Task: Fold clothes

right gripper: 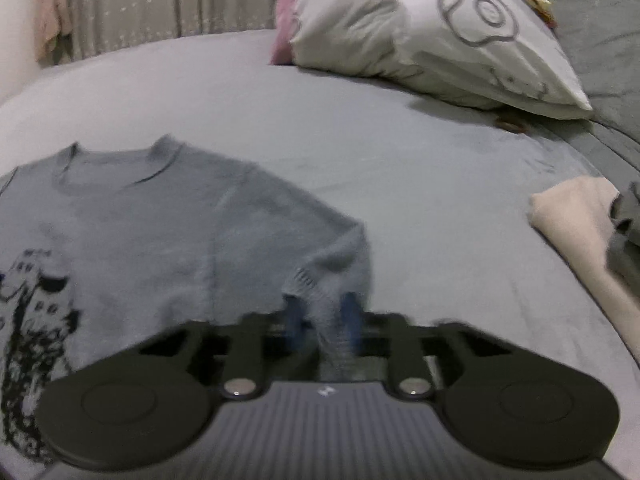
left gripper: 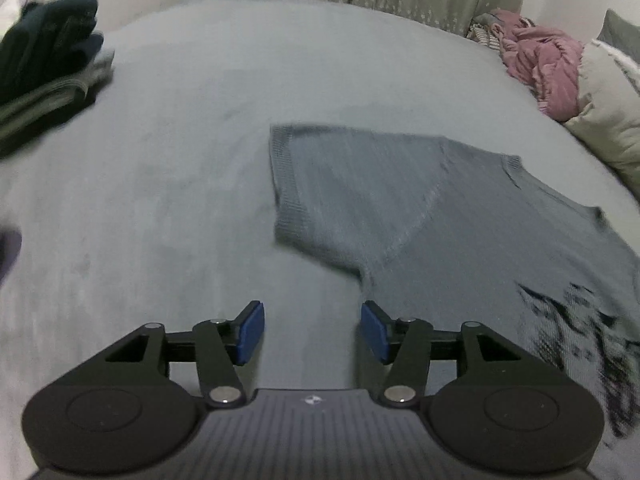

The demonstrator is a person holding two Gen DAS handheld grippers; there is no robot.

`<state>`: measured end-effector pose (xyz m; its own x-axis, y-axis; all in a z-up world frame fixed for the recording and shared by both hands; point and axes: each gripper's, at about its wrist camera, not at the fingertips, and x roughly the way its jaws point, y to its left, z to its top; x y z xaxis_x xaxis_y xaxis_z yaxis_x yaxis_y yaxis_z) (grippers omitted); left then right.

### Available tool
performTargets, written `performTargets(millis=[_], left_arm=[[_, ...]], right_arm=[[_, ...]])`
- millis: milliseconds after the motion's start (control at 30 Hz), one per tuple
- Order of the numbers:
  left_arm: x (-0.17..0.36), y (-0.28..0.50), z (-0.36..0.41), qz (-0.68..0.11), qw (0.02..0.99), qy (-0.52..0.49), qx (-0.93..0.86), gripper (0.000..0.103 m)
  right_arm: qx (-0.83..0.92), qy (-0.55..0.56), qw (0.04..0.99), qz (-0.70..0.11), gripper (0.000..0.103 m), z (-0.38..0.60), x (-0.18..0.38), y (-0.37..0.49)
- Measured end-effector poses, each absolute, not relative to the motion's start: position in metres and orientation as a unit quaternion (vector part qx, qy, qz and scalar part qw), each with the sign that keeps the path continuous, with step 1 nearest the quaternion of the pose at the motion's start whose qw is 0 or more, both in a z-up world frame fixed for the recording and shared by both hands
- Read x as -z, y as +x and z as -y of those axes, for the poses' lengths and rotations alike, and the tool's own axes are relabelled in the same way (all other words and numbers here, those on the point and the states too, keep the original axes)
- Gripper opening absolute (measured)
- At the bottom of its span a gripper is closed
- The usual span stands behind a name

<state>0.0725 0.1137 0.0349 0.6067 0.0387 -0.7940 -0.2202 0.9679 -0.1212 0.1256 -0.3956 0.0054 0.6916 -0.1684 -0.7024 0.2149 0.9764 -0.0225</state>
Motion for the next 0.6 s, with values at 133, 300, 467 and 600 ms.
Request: performTargets(millis=[133,300,467,600], left_arm=[[-0.027,0.048,-0.106,-0.445,0.888,-0.095,-0.058,0.059],[-0.022,0.032,-0.099,-0.437,0.897,-0.042,-0.053,0.062],[-0.019,0.017,-0.108,-0.439,0.896,-0.051,-0.037,0.068],[-0.019,0.007,-0.112,-0.441,0.895,-0.067,-0.027,0.072]], right_arm=[[0.152,0.028,0.923,-0.354,0.003,0.421,-0.018,0.13],[0.185,0.069,0.922,-0.333,0.006,0.456,-0.017,0.136],[0.195,0.079,0.918,-0.336,0.052,0.463,-0.013,0.125],[0.153,0.148,0.909,-0.358,0.056,0.46,-0.015,0.099]])
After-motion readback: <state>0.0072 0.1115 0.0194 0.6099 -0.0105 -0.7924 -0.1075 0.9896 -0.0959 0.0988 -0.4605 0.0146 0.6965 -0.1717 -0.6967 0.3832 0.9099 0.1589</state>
